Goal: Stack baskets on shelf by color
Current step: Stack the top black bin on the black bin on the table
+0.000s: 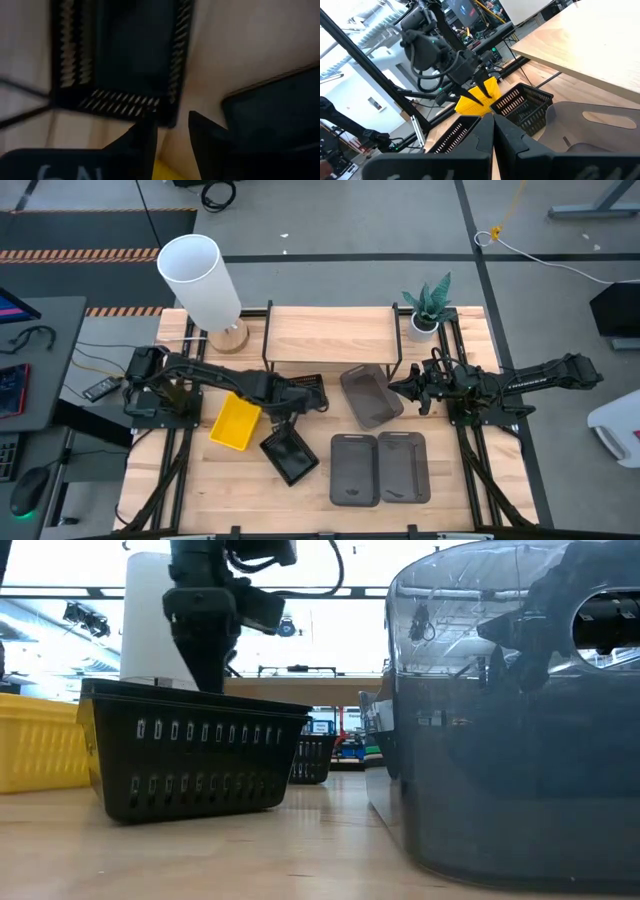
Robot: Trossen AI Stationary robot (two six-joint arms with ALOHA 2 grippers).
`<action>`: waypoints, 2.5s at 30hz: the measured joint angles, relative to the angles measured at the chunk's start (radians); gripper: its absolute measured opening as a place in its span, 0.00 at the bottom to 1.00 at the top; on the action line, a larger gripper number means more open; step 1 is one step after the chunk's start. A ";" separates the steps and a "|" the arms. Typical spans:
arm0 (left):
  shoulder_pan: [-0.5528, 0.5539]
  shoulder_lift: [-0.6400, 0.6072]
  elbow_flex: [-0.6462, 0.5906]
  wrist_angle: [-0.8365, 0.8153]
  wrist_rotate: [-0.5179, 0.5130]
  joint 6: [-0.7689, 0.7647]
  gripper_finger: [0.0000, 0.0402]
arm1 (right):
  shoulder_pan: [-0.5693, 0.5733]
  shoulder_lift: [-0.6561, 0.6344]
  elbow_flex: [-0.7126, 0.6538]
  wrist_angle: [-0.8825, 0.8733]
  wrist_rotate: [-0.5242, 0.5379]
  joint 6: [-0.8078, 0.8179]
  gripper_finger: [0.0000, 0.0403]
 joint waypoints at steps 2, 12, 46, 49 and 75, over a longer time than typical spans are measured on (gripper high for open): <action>0.014 0.000 0.000 0.047 0.025 0.058 0.29 | 0.000 0.000 0.000 0.000 0.000 0.000 0.03; 0.020 0.022 0.000 0.283 -0.005 0.239 0.29 | 0.000 0.000 0.000 0.000 0.000 0.000 0.03; 0.050 0.191 -0.013 0.276 0.002 0.165 0.07 | 0.000 0.020 0.000 0.024 0.000 0.000 0.03; 0.054 0.190 -0.013 0.276 0.018 0.164 0.02 | 0.000 0.020 0.000 0.024 0.000 0.000 0.03; -0.005 0.023 0.214 0.049 0.145 0.243 0.00 | 0.000 0.020 0.000 0.039 0.000 0.000 0.03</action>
